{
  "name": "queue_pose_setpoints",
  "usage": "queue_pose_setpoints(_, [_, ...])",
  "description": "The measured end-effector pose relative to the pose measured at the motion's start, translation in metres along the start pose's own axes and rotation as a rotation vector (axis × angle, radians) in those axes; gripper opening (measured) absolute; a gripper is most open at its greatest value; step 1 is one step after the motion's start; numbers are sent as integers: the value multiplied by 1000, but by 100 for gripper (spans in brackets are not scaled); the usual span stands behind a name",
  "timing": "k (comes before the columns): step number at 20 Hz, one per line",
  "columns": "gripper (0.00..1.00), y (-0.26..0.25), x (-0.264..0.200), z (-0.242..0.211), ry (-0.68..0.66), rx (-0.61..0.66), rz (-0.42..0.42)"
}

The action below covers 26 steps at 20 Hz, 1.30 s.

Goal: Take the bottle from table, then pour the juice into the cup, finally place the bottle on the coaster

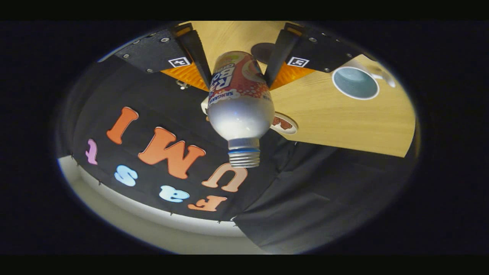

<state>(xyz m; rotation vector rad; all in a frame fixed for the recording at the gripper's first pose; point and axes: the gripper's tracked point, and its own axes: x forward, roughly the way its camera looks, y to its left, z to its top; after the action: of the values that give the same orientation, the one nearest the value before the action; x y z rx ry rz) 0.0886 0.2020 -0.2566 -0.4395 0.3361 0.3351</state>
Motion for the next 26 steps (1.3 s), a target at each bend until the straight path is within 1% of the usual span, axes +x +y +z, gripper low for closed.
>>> queue_pose_setpoints(5, [77,4,14,-19,55,255,53])
queue_pose_setpoints(8, [77,5,19,-34,91,338,68])
queue_pose_setpoints(14, [77,13,28,-63,148,386,69])
queue_pose_setpoints(18, [77,22,34,-78,184,409,85])
queue_pose_setpoints(26, [77,24,35,-91,203,440,87])
